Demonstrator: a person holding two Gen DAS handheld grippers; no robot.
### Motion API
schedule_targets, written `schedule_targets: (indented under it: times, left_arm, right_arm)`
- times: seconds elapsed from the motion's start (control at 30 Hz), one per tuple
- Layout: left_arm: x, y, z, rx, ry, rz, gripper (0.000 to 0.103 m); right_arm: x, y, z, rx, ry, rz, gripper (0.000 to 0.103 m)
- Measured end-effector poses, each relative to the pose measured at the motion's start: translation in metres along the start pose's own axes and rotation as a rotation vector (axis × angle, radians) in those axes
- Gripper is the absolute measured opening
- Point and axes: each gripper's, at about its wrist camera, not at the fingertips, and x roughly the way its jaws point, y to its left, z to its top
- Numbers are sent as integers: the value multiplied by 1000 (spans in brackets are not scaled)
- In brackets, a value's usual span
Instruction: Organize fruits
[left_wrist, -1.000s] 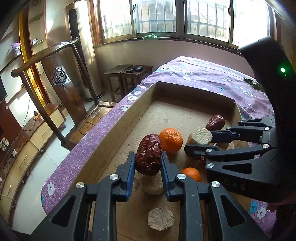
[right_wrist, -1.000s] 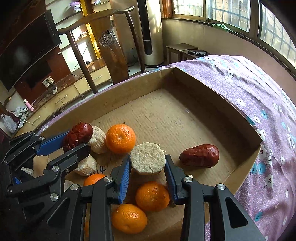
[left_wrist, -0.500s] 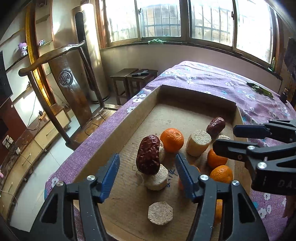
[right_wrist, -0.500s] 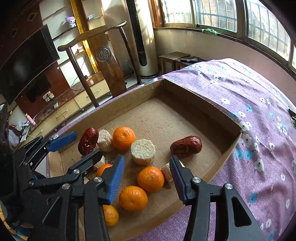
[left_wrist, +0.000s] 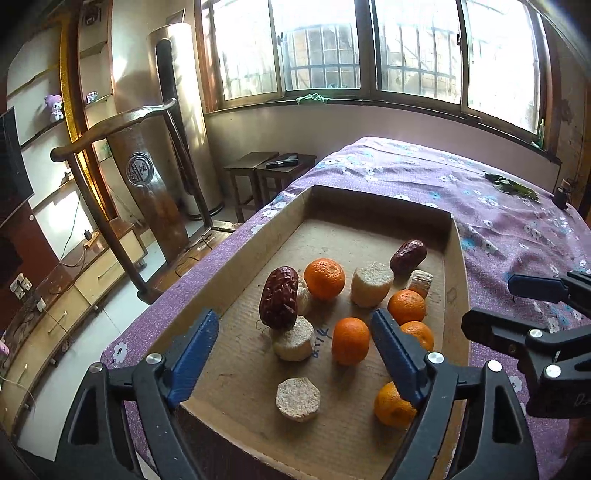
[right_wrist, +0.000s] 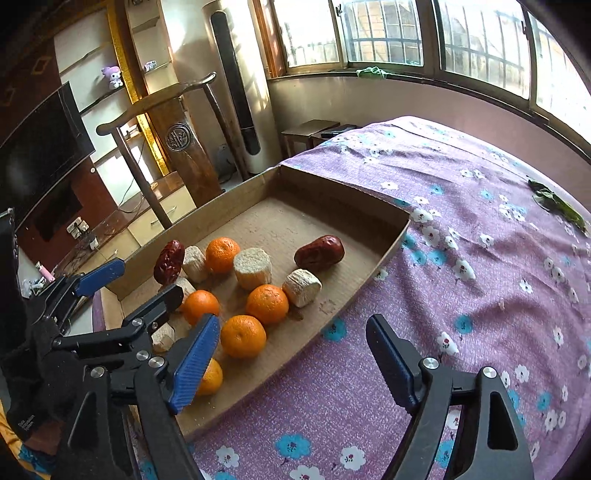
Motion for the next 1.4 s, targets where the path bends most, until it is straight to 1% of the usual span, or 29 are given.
schedule_targets:
  times: [0.1,0.2,0.5,0.93,1.4]
  left_arm:
    - [-8,-3,-2,2,-14,2,84]
    - [-15,-4,-6,-4,-25,-1,84]
    - [-28,-3,-13,-19,-25,4,84]
    - [-37,-7,-16,-12,-27,-8,84]
    - [-40,-7,-16,-16,-28,6,84]
  right_arm:
    - [-4,-2,-9,11,2,-6,86]
    - [-9,-1,-16,29,-15,-9,88]
    - [-20,4,-29,26,-27,-17,91]
    - [-29,9,-36,5,-13,-31,92]
    - [-30,13,-39,-2,-5,-27,93]
